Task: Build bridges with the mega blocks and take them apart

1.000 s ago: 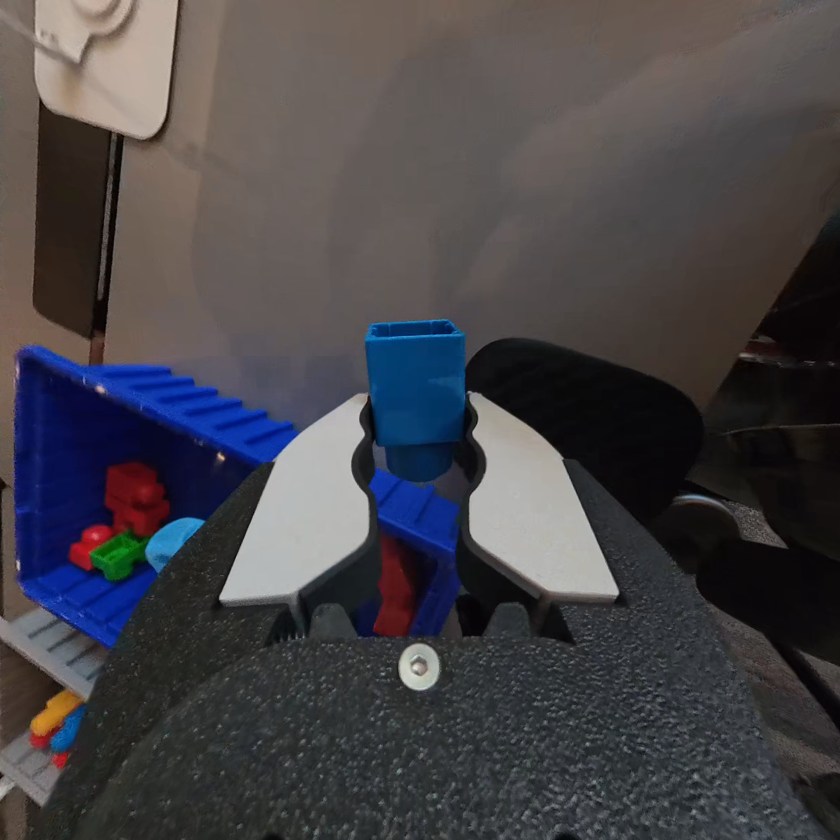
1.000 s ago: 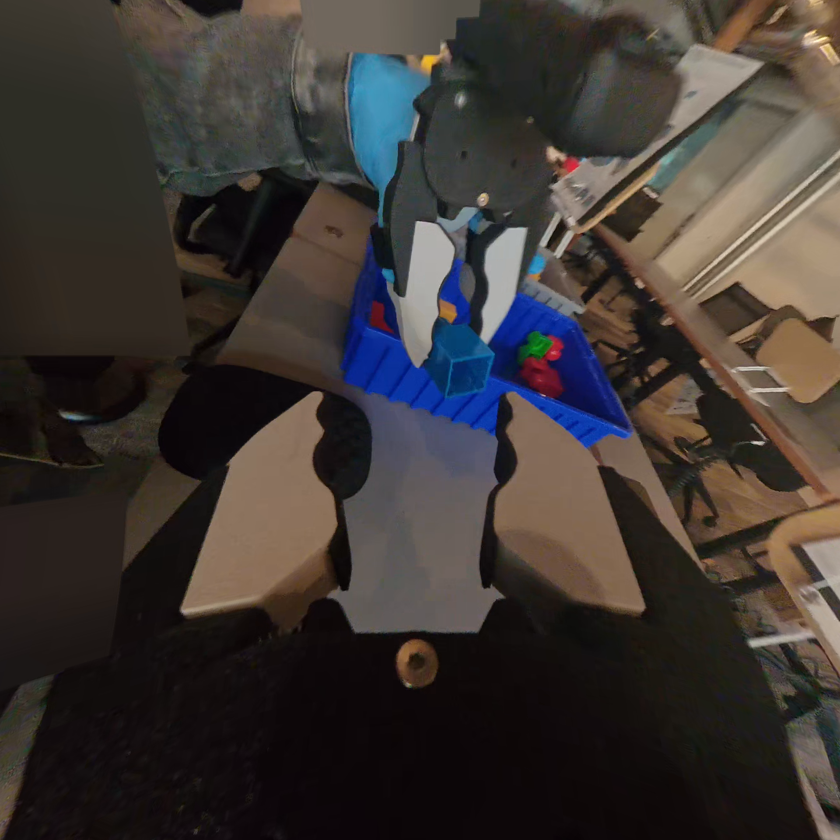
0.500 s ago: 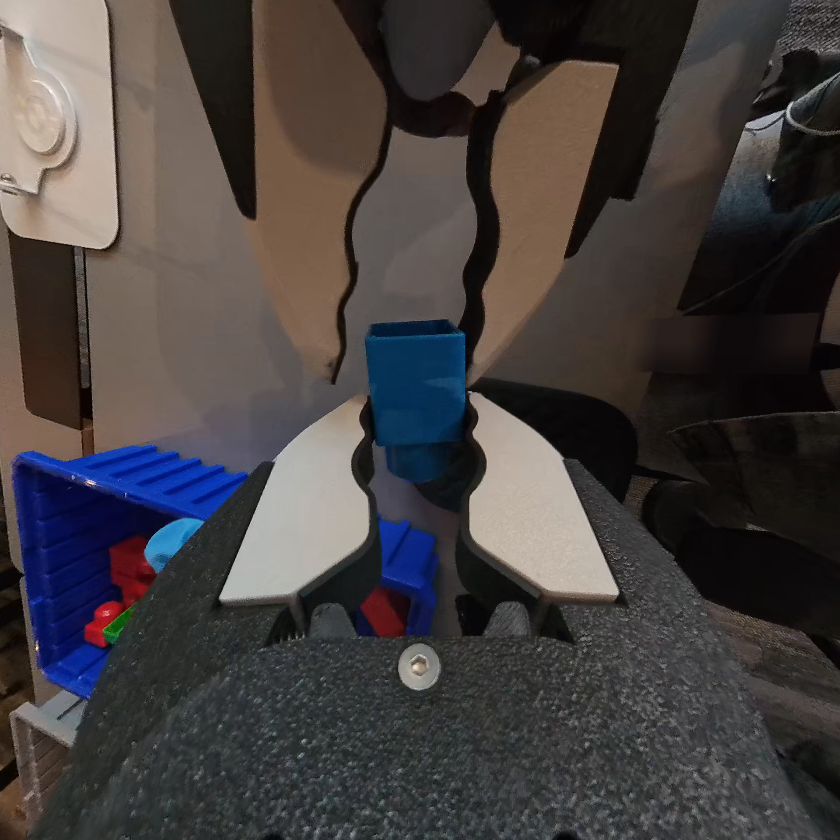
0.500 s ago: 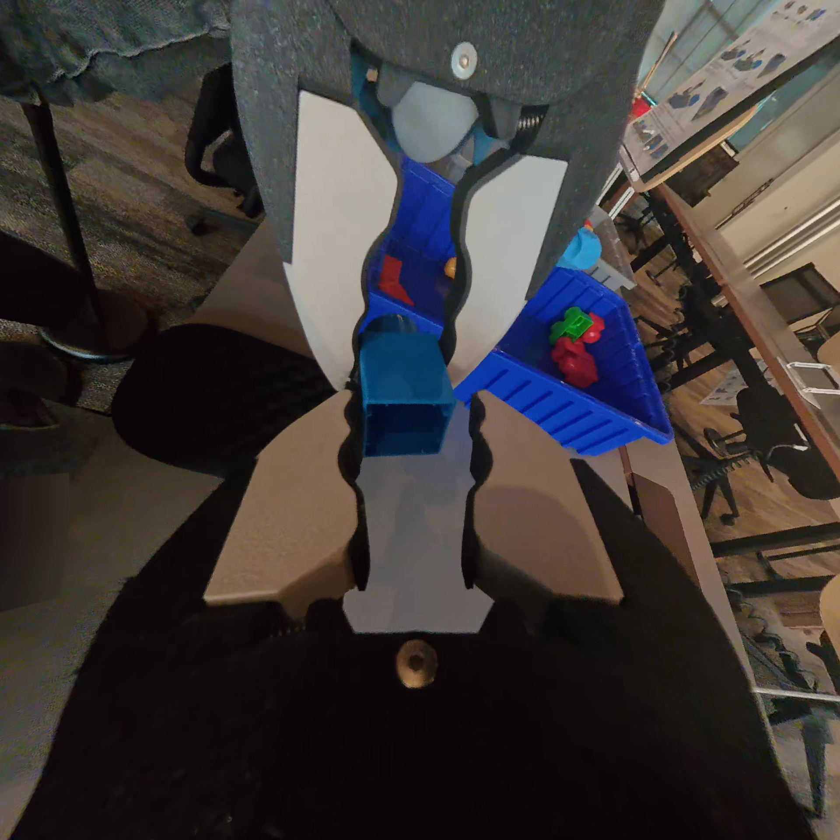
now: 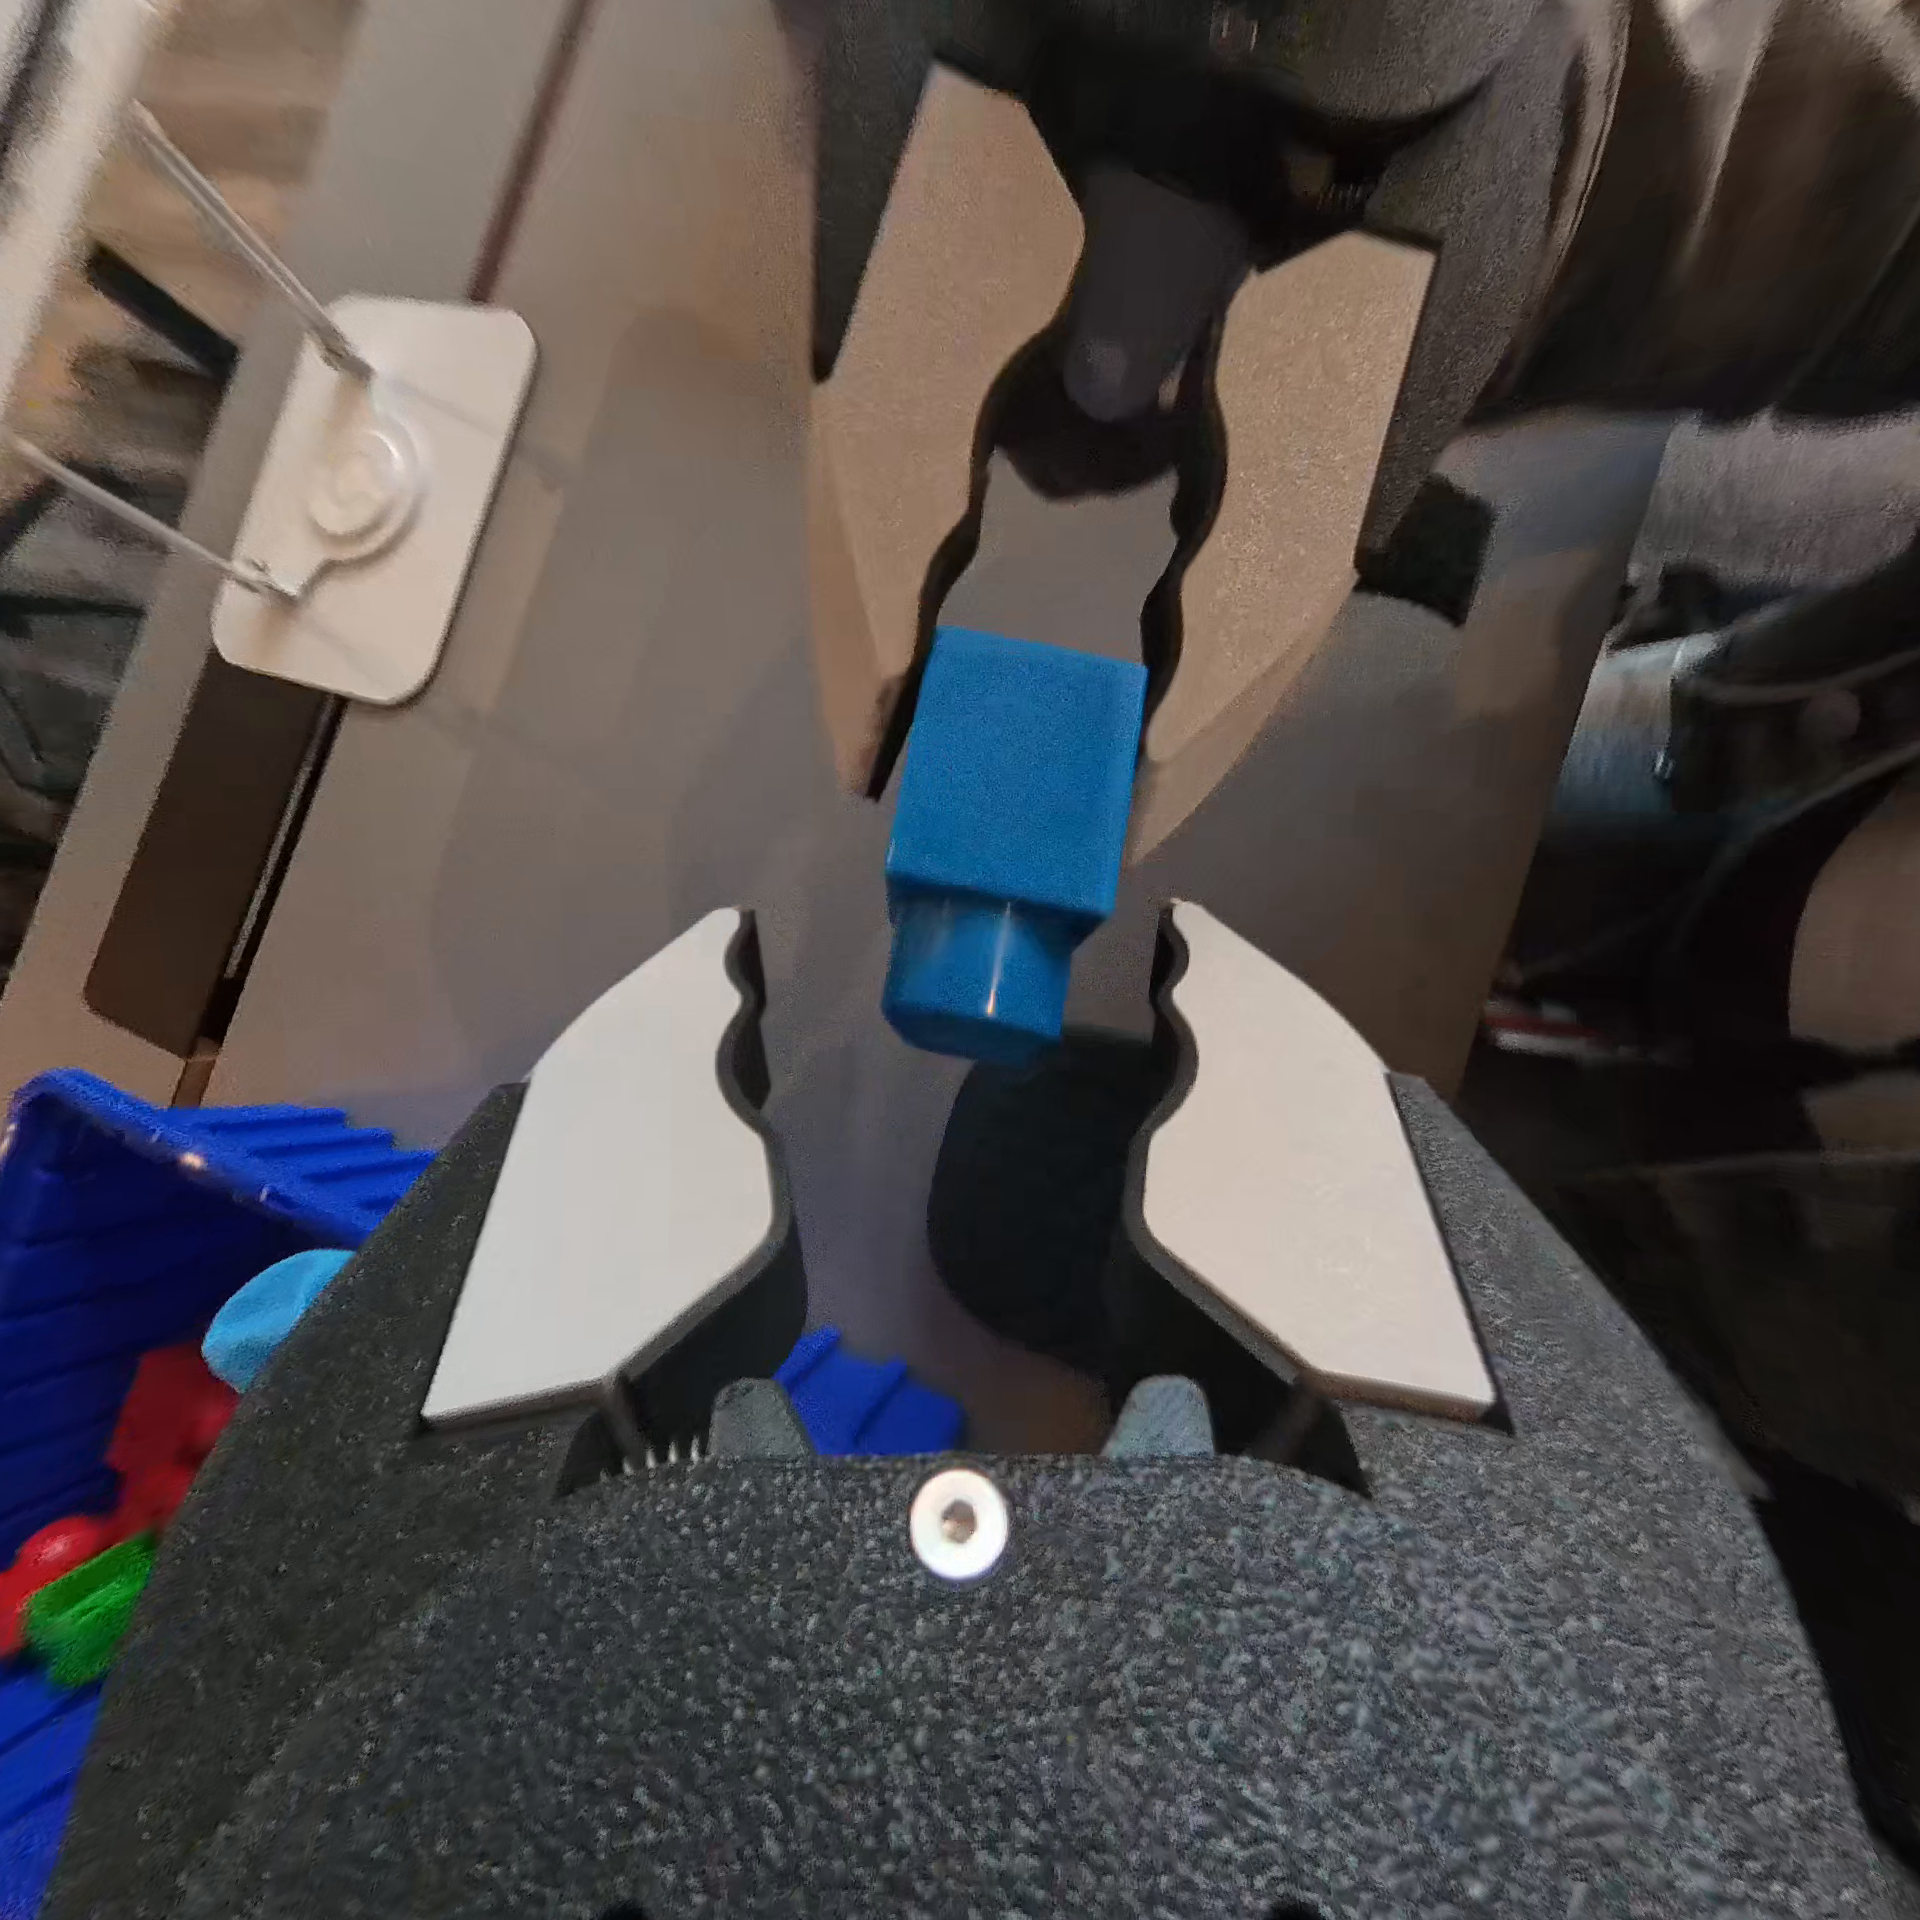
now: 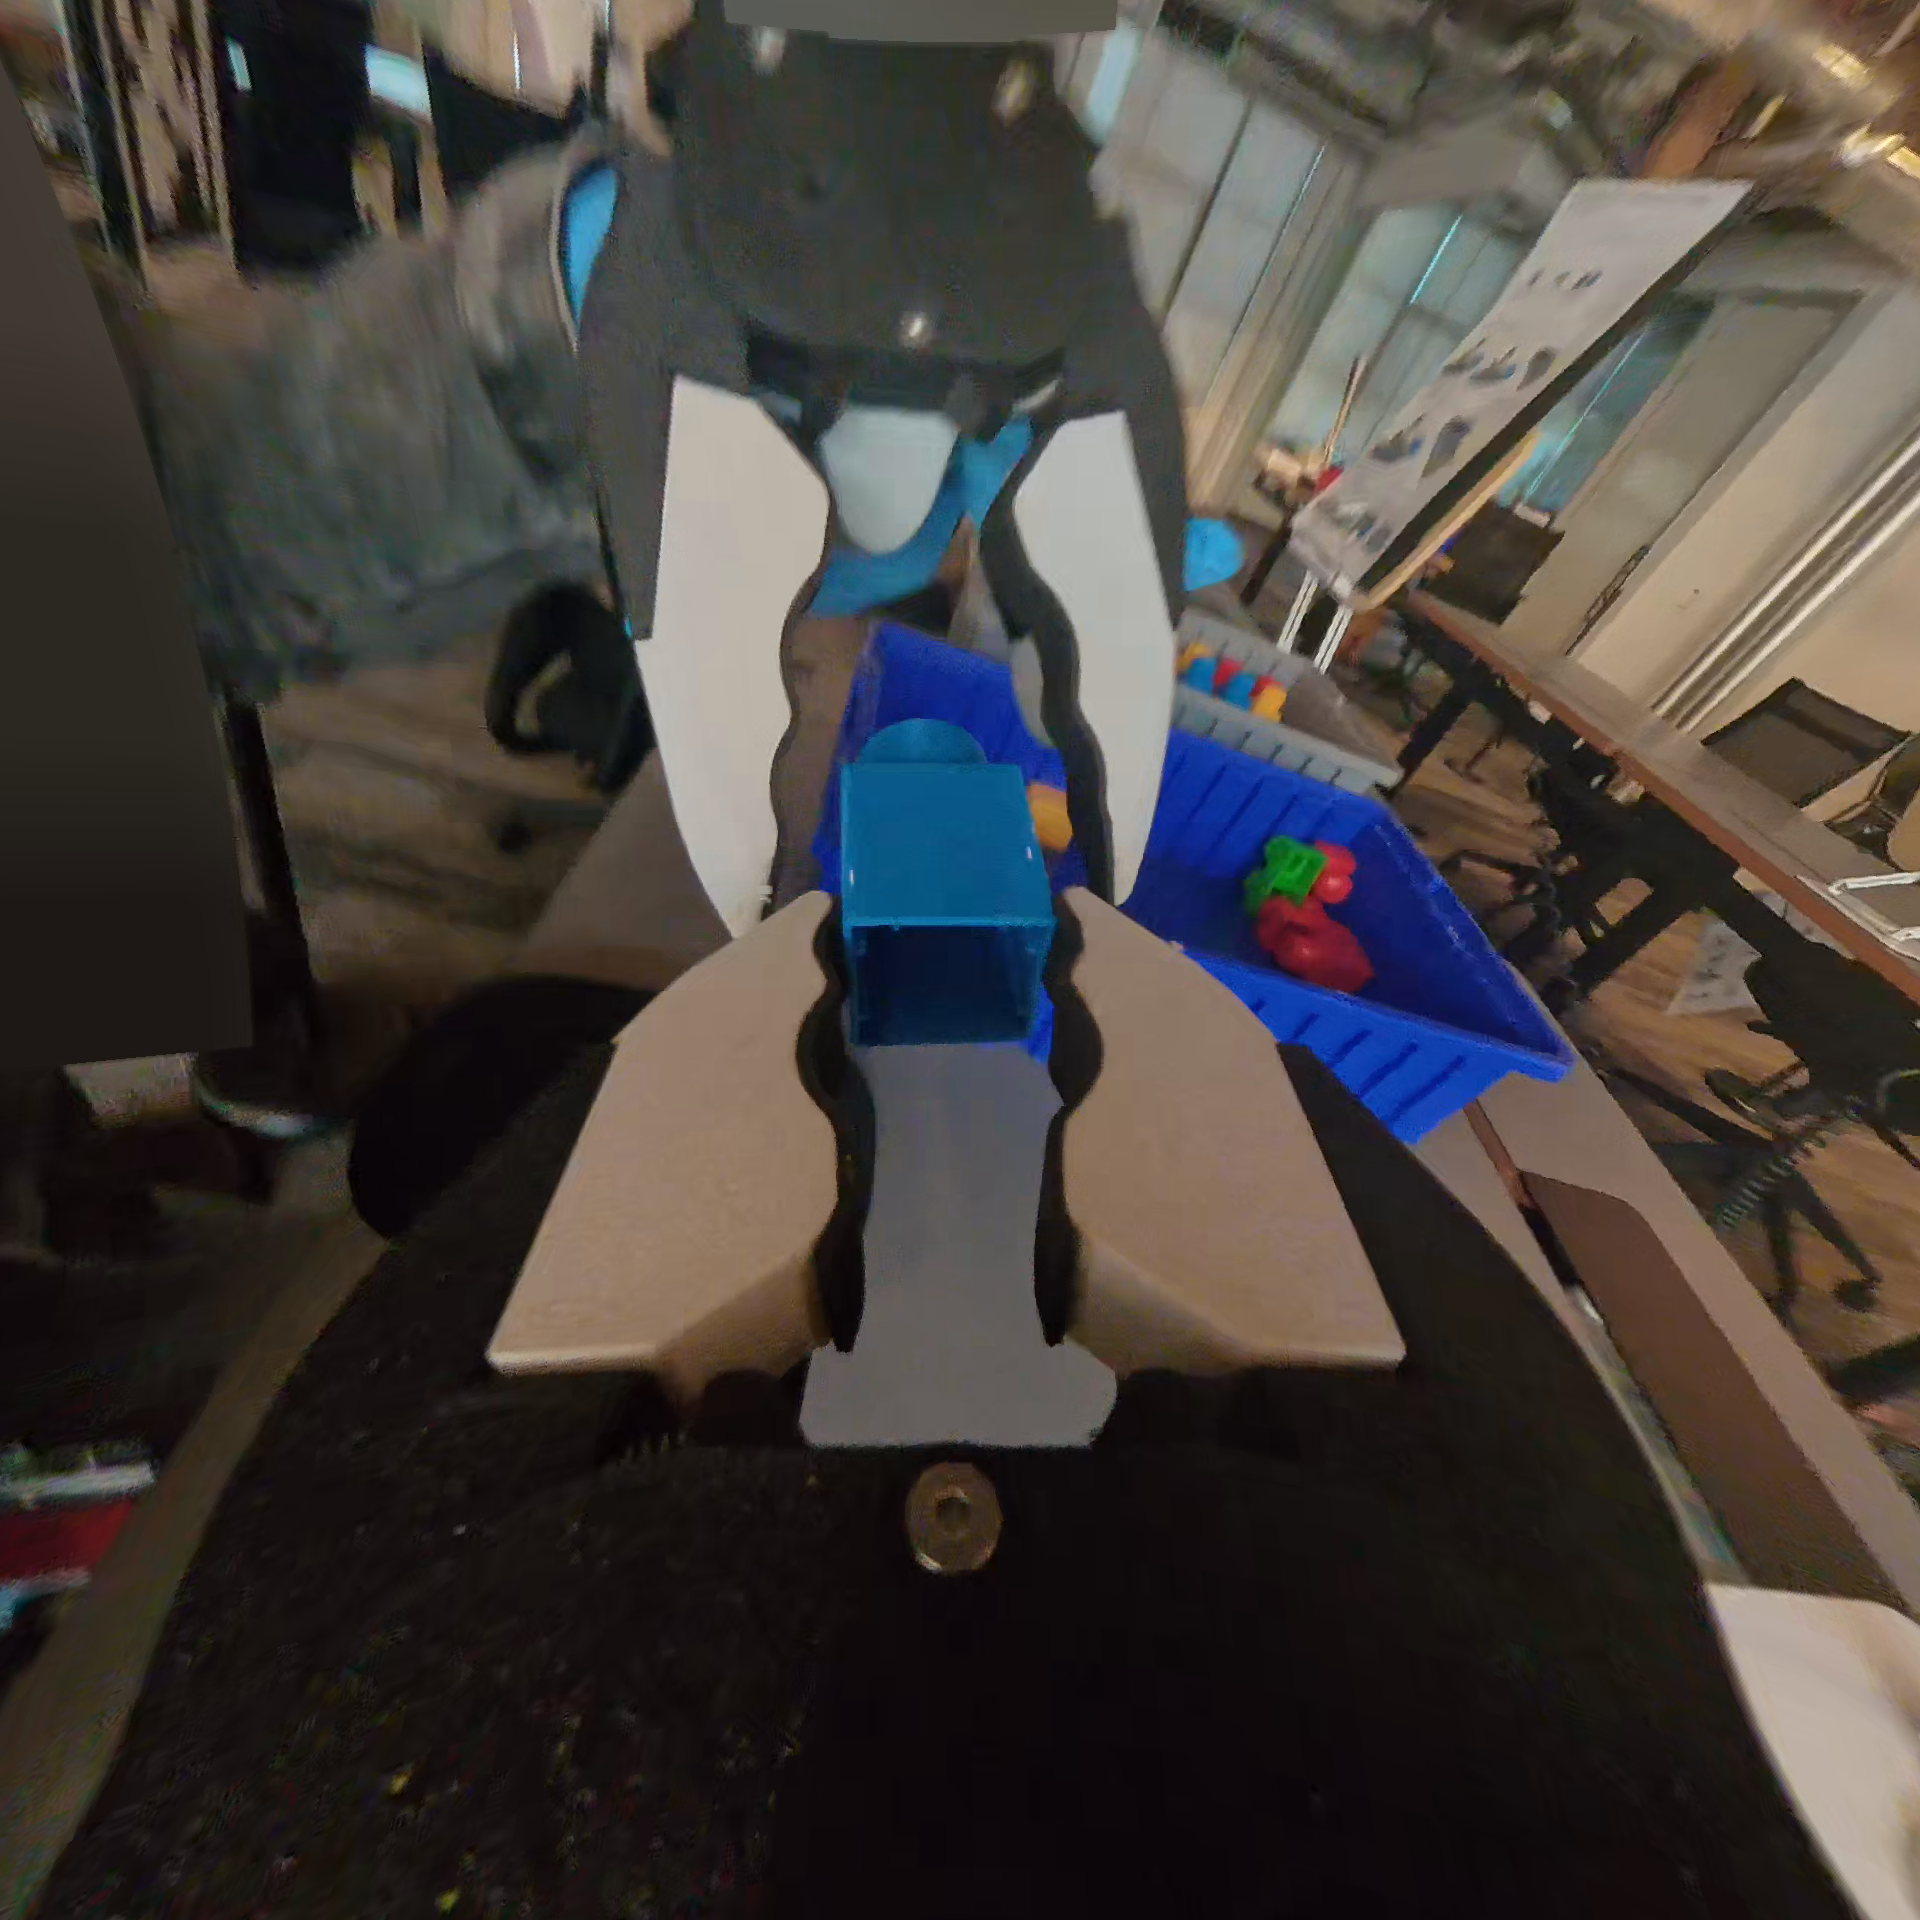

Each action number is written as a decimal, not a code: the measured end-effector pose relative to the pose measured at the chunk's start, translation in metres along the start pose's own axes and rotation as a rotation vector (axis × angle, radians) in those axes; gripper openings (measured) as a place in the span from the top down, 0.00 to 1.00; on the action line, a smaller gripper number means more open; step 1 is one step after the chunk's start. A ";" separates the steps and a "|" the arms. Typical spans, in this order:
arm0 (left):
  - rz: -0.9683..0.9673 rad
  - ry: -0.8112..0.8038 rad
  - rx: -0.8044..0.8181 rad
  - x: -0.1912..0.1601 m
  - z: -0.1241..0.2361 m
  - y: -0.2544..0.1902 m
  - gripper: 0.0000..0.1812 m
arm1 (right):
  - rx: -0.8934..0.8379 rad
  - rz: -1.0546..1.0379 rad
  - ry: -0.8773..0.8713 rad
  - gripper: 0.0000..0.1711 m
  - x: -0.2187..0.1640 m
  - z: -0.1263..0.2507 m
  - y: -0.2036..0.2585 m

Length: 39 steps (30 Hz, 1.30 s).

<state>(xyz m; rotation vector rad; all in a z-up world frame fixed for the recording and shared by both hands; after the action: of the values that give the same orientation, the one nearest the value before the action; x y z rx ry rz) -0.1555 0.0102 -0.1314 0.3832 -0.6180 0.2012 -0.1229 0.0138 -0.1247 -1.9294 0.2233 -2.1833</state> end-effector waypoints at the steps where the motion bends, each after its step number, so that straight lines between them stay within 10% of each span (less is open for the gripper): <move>1: 0.024 -0.074 0.013 0.004 0.003 0.002 0.60 | -0.003 -0.040 -0.054 0.79 0.004 0.004 -0.002; 17: 0.422 -1.060 -0.081 0.053 0.016 0.003 0.69 | 0.081 -0.571 -0.746 0.79 0.029 0.036 -0.020; 39: 0.380 -1.127 -0.064 0.061 0.025 0.001 0.81 | 0.162 -0.645 -0.786 0.77 0.025 0.030 -0.011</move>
<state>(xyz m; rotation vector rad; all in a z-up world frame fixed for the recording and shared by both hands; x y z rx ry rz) -0.1204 0.0053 -0.0761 0.2896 -1.8095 0.3236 -0.0971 0.0185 -0.0945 -2.8170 -0.7643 -1.4302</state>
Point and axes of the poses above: each gripper's, where its closed fingertips meet, z back along the fingers, x out of its top, y = z × x across the jaws, the point moved 2 cm from there along z, back along the fingers, and after that the axes turned 5 degrees about -z, right-handed, at the moved point
